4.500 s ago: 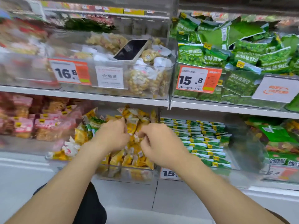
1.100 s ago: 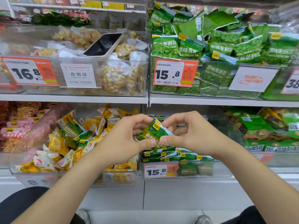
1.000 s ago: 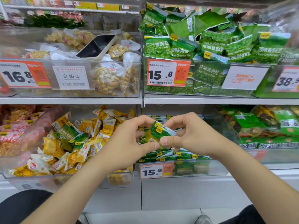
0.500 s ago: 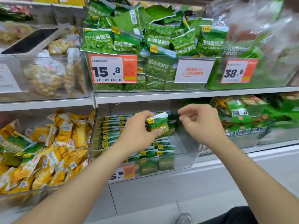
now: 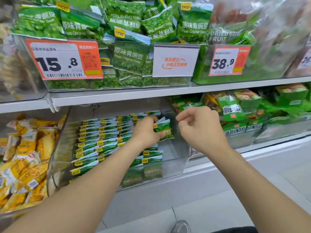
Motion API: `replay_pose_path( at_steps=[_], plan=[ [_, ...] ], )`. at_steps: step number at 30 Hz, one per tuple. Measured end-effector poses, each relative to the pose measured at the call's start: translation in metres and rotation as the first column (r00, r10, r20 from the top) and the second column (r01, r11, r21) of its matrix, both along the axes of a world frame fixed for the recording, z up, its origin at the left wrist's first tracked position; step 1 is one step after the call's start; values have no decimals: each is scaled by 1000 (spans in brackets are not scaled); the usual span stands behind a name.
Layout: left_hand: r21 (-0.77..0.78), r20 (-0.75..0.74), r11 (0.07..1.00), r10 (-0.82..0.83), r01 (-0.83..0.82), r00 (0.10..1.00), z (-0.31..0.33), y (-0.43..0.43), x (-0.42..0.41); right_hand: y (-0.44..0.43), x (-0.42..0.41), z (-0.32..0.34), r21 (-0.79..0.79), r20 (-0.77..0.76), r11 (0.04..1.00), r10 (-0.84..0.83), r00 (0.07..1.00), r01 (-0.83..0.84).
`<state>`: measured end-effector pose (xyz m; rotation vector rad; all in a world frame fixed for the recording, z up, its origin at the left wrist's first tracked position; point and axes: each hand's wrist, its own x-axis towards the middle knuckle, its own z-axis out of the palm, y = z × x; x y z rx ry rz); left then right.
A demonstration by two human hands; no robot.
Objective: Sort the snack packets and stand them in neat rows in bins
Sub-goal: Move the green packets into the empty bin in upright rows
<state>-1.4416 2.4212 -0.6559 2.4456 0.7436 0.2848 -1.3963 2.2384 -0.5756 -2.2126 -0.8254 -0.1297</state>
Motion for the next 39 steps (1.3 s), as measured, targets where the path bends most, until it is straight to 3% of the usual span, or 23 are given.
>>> replay_pose_path(
  at_steps=[3,9,13,16,19,25,30,34,39],
  plan=[
    [168,-189,984,-23,55,982,-6,-10,1,4,0,2,-15,-12,1000,6,1000,-7],
    [356,-241,931,176,-81,954,-5,-15,11,8,-2,2,-30,17,1000,7,1000,-6],
    [345,-256,925,256,-160,932,-4,-4,15,7,-3,2,-39,29,999,4,1000,-3],
    [317,-269,938,228,-137,936,3,1,14,6,-5,2,-35,45,999,24,999,-22],
    [301,-213,950,149,-81,966,15,1,0,10,-9,2,-68,66,992,115,991,-111],
    [339,111,940,-7,-31,994,38,11,-86,28,-30,1,-278,9,894,368,930,-351],
    [496,110,869,-59,-3,992,57,27,-172,66,-76,11,-323,-50,783,546,836,-531],
    [507,166,851,60,-137,984,74,53,-230,115,-132,15,-334,12,720,648,761,-608],
    [359,75,828,433,-430,898,91,94,-290,174,-198,5,-373,140,702,689,711,-607]
  ],
)
